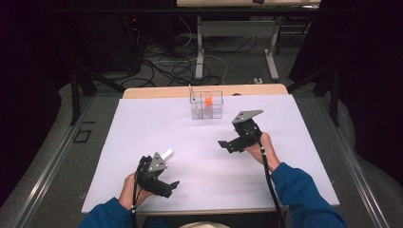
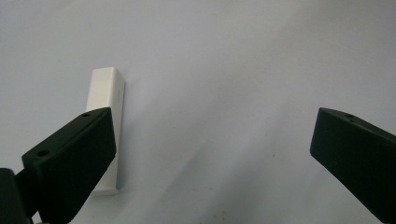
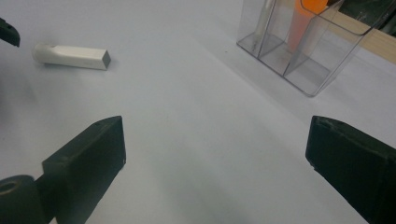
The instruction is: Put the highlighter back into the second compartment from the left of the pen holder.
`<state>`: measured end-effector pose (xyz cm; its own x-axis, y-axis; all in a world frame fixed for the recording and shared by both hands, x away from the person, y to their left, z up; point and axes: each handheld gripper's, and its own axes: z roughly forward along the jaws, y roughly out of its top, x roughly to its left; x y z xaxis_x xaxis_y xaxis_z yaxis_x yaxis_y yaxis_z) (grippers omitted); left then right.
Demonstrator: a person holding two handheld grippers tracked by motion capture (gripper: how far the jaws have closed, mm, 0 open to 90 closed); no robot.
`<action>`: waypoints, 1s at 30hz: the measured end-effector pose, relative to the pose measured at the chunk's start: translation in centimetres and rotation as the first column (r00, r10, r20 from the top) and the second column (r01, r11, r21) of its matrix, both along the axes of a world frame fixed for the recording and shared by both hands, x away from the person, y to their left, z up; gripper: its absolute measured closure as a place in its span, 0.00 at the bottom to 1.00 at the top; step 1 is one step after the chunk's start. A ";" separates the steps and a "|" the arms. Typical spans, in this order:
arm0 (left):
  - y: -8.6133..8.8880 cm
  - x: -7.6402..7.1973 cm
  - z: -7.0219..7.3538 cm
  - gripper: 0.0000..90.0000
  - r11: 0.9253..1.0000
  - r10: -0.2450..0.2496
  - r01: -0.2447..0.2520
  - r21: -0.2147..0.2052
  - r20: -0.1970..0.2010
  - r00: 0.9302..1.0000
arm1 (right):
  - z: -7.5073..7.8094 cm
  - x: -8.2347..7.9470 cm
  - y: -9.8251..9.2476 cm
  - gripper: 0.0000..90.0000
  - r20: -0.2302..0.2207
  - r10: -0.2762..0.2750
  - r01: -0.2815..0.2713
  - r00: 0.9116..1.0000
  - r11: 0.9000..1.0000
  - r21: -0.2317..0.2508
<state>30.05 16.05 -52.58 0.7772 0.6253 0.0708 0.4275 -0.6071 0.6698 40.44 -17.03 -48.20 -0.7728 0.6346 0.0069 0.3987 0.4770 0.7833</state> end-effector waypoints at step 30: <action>0.0 0.1 0.1 0.00 1.000 -0.005 0.005 0.005 0.001 1.000 | -2.5 -6.8 -4.3 0.06 0.045 -0.011 0.011 0.999 1.000 -0.006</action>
